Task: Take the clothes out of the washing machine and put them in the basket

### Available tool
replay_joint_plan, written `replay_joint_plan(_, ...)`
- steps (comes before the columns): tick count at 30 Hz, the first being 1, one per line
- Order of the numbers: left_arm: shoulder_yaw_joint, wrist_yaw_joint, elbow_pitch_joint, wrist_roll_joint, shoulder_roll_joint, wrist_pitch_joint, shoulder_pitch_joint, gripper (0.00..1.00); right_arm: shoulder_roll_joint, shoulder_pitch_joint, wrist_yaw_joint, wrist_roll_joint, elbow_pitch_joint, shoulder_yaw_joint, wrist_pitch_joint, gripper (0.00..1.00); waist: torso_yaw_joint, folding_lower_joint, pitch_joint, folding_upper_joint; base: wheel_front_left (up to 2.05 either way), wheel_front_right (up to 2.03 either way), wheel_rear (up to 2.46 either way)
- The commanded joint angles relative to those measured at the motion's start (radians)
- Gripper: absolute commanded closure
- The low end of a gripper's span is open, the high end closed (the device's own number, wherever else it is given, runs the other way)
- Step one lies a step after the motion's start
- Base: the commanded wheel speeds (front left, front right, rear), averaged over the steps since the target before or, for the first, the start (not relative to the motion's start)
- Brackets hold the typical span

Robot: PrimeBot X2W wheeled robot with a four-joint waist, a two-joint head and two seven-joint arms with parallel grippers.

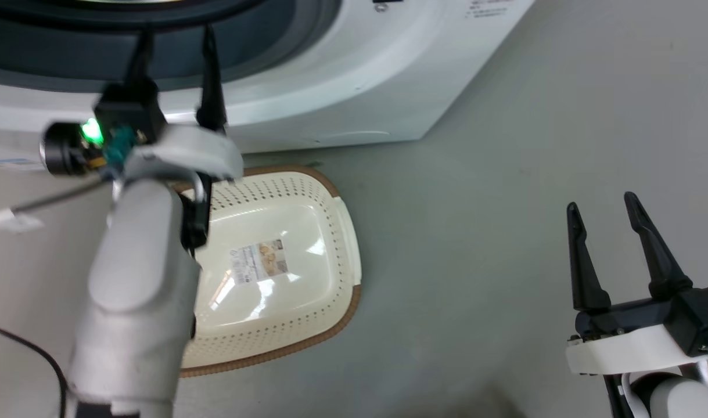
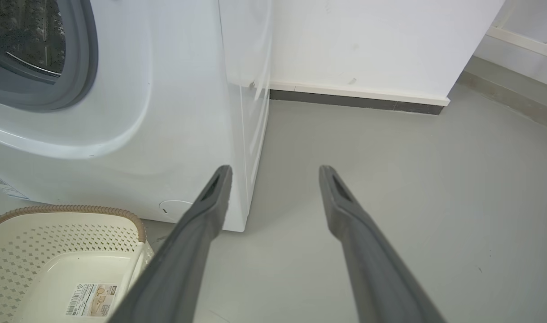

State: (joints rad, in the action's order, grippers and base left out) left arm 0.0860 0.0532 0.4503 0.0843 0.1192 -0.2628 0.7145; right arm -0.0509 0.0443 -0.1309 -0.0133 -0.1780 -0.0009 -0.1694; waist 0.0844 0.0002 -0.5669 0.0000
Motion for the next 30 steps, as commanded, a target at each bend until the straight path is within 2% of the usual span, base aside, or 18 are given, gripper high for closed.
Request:
replay_joint_plan(1, -0.007, -0.006, 0.018, 0.005, 0.011, -0.003, 0.044, 0.0, 0.001, 0.019, 0.0, 0.008, 0.008, 0.006, -0.008, 0.0, 0.039, -0.0002, -0.043, 0.0, 0.0, 0.0, 0.0)
replay_joint_plan(6, -0.015, -0.027, 0.155, 0.011, 0.05, 0.013, 0.202, 0.0, 0.001, 0.049, 0.0, 0.034, 0.038, 0.03, -0.03, 0.0, 0.075, -0.0002, -0.089, 0.0, 0.0, 0.0, 0.0)
replay_joint_plan(13, -0.03, -0.043, 0.304, 0.021, 0.112, 0.091, 0.405, 0.0, 0.001, 0.088, 0.0, 0.067, 0.083, 0.07, -0.061, 0.0, 0.126, -0.0002, -0.139, 0.0, 0.0, 0.0, 0.0)
replay_joint_plan(21, -0.047, -0.077, 0.44, 0.045, 0.196, 0.239, 0.583, 0.0, 0.001, 0.106, 0.0, 0.112, 0.13, 0.112, -0.083, 0.0, 0.193, -0.0002, -0.176, 0.0, 0.0, 0.0, 0.0)
replay_joint_plan(30, -0.048, -0.078, 0.528, 0.042, 0.302, 0.43, 0.695, 0.0, 0.001, 0.12, 0.0, 0.162, 0.167, 0.161, -0.094, 0.0, 0.274, -0.0002, -0.217, 0.0, 0.0, 0.0, 0.0)
